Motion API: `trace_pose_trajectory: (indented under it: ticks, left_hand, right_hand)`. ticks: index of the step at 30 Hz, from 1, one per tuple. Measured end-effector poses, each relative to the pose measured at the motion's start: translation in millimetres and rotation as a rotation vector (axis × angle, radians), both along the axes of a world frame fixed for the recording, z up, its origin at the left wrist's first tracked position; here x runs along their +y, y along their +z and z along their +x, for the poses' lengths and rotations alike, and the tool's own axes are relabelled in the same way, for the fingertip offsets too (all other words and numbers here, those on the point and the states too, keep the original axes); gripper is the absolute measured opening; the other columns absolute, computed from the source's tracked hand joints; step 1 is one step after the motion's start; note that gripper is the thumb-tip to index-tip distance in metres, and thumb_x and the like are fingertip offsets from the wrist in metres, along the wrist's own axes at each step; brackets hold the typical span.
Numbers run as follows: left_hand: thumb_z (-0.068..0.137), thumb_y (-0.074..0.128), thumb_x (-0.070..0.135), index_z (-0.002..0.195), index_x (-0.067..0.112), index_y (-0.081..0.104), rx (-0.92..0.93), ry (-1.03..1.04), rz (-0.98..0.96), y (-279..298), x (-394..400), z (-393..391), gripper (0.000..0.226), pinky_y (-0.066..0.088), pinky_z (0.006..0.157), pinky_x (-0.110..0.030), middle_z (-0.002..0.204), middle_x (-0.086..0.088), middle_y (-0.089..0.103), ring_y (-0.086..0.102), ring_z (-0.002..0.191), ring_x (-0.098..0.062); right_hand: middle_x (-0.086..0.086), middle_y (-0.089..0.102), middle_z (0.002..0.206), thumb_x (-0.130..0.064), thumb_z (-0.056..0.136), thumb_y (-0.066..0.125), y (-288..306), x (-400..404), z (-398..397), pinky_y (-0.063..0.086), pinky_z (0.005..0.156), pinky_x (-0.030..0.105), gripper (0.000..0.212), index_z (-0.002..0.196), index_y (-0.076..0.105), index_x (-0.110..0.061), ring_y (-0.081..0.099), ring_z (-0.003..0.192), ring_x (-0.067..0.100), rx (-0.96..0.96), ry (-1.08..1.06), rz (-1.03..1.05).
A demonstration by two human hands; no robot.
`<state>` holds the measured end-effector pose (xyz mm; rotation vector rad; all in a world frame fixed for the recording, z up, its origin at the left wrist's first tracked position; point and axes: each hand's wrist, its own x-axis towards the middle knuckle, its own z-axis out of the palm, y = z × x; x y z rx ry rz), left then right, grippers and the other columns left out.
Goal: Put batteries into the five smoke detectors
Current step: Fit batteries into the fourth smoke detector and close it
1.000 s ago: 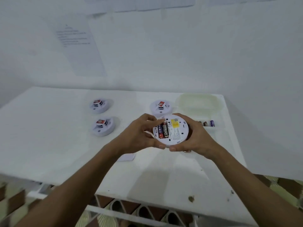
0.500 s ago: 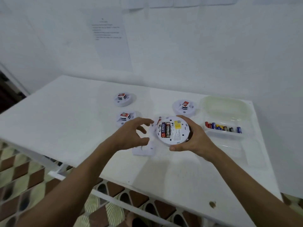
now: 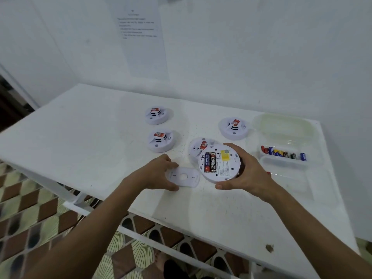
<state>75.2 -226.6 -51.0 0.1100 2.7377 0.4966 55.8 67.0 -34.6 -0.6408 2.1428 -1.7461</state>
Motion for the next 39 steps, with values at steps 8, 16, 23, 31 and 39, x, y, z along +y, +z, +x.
trace_pose_trajectory:
  ticks: [8, 16, 23, 31, 39]
  left_hand:
    - [0.068, 0.081, 0.049, 0.123, 0.015, 0.062, 0.073, 0.027, 0.000, 4, -1, 8, 0.067, 0.049, 0.083, -0.031, 0.108, 0.001, 0.053, 0.052, 0.097, -0.018]
    - [0.059, 0.080, 0.049, 0.098, 0.019, 0.069, 0.377, 0.162, 0.137, 52, -14, 24, 0.051, 0.045, 0.068, -0.020, 0.093, 0.005, 0.057, 0.055, 0.079, -0.007]
    - [0.058, 0.082, 0.052, 0.098, 0.029, 0.065, 0.478, -0.041, 0.277, 105, 26, 8, 0.049, 0.044, 0.065, -0.010, 0.095, 0.014, 0.059, 0.059, 0.084, -0.001]
    - [0.060, 0.084, 0.049, 0.110, 0.025, 0.066, 0.380, -0.262, 0.311, 104, 52, -29, 0.058, 0.048, 0.070, -0.017, 0.109, 0.011, 0.056, 0.059, 0.092, -0.004]
    - [0.062, 0.086, 0.049, 0.114, 0.025, 0.066, 0.351, -0.309, 0.343, 104, 52, -49, 0.060, 0.048, 0.075, -0.019, 0.109, 0.009, 0.056, 0.057, 0.095, -0.004]
  right_hand:
    - [-0.012, 0.064, 0.127, -0.011, 0.053, 0.095, 0, -2, -4, 0.058, 0.092, 0.035, 0.096, 0.137, 0.050, -0.027, 0.058, 0.121, 0.012, 0.006, 0.038, 0.035]
    - [-0.015, 0.066, 0.122, -0.011, 0.052, 0.093, 10, -3, -9, 0.057, 0.084, 0.024, 0.091, 0.132, 0.053, -0.030, 0.061, 0.116, 0.008, 0.007, 0.054, 0.021]
    - [-0.005, 0.065, 0.126, -0.002, 0.054, 0.094, 17, -11, -11, 0.058, 0.091, 0.039, 0.096, 0.137, 0.050, -0.024, 0.062, 0.118, 0.018, 0.015, 0.004, -0.023]
    - [-0.010, 0.065, 0.125, 0.003, 0.054, 0.093, 27, -12, -10, 0.058, 0.090, 0.032, 0.096, 0.136, 0.051, -0.022, 0.060, 0.119, 0.012, 0.049, -0.118, -0.030]
    - [-0.005, 0.067, 0.124, 0.004, 0.053, 0.093, 27, -16, -15, 0.058, 0.088, 0.031, 0.094, 0.134, 0.053, -0.022, 0.061, 0.117, 0.013, 0.048, -0.188, -0.038]
